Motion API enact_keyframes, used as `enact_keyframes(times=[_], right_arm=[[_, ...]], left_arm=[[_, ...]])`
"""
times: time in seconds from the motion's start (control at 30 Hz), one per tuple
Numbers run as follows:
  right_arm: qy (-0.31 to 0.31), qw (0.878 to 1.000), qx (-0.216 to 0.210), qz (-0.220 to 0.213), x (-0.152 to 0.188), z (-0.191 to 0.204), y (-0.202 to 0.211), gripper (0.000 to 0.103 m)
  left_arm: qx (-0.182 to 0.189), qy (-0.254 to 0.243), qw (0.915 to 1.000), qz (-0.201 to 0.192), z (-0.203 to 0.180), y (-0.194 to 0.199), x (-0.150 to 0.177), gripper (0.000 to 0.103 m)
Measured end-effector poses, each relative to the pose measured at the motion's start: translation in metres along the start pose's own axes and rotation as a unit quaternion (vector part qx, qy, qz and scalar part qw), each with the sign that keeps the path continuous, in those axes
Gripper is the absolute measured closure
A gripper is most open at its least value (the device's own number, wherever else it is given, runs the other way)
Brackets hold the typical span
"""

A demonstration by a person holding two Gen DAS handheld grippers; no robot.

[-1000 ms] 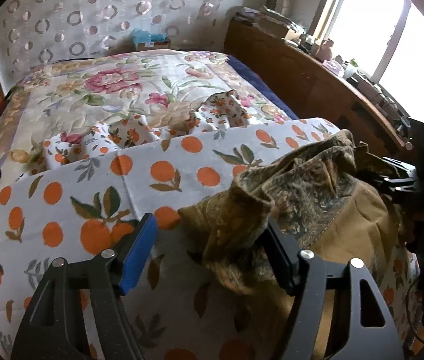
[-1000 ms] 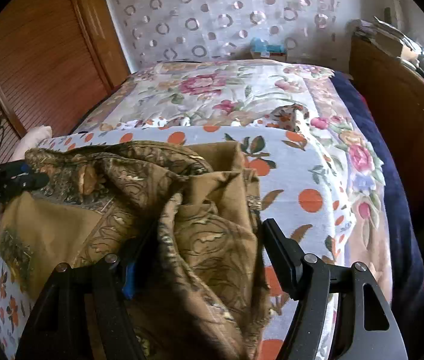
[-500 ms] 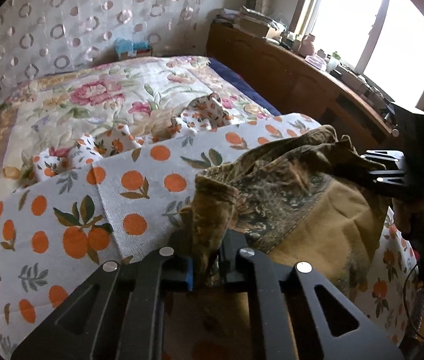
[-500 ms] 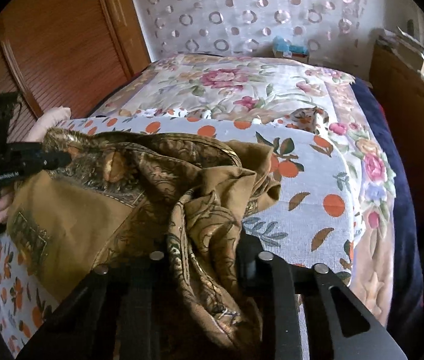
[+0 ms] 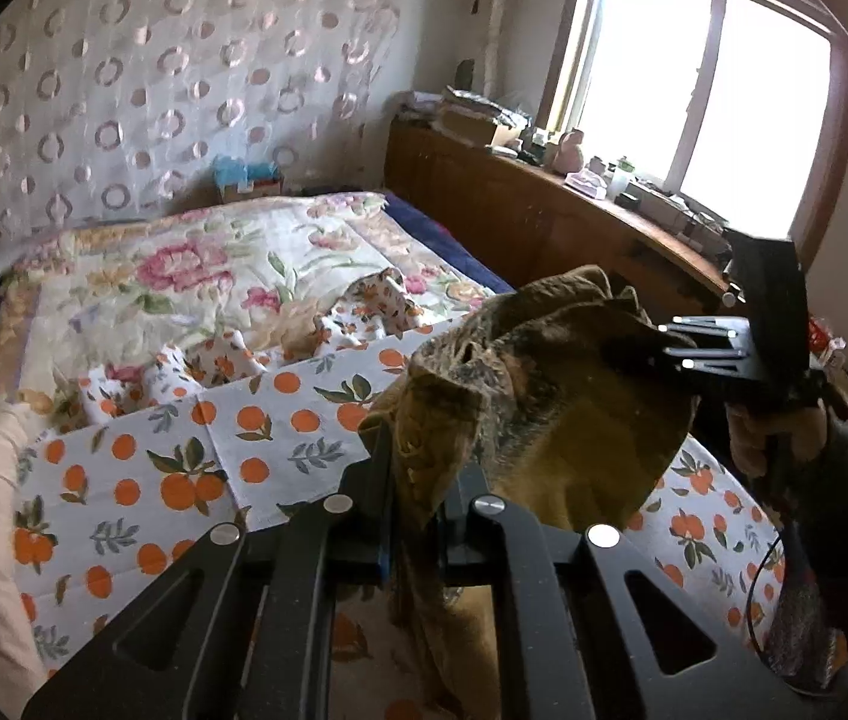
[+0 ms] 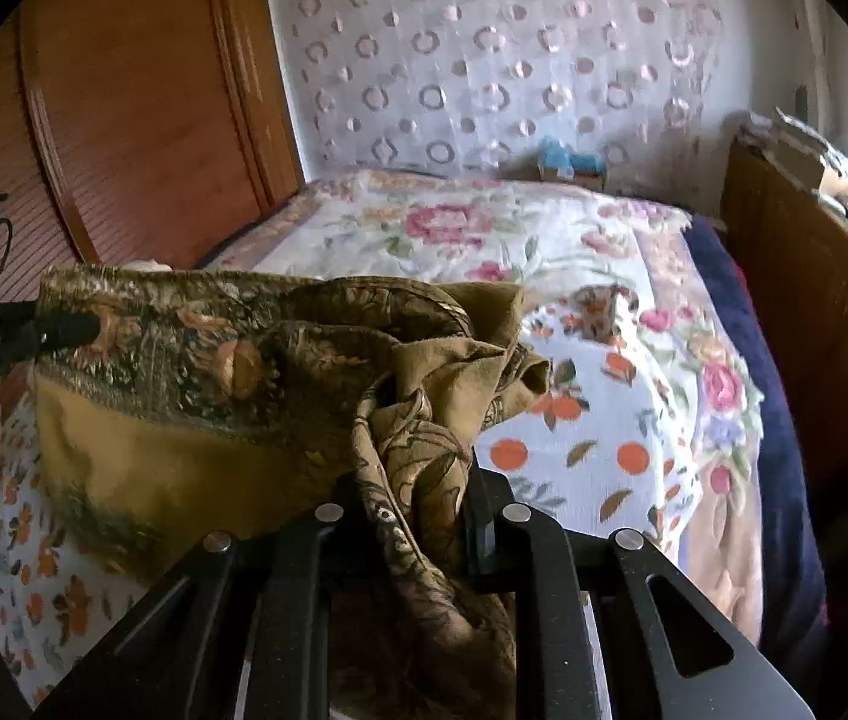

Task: Fold small clothes

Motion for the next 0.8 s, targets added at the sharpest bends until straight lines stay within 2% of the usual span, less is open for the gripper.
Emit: enact_keyframes(times=[0.43,0.8], right_arm=[[0.049,0.998,-0.025,-0.028,-0.012,0.037,0.011,0.086],[0.100,0.990,-0.084,-0.052,-0.038,0.075,-0.016,0.086]], left_arm=[[-0.027,-0.002,0.9986,-0.045,0.016,0.058,-0.008,0.093],[-0.096,0.016,0.9914,-0.087,0.072,0.120,-0.010,0.093]])
Point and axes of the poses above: each gripper's, at about its wrist camera, not at the fingertips, and y roughly against the way its jaws point, z to its left, x to its underside, the point moved 10 cm from there along -y, roughly the way its jaws point, and after that the axes turned 13 degrees about -z, right-handed, at the moved point
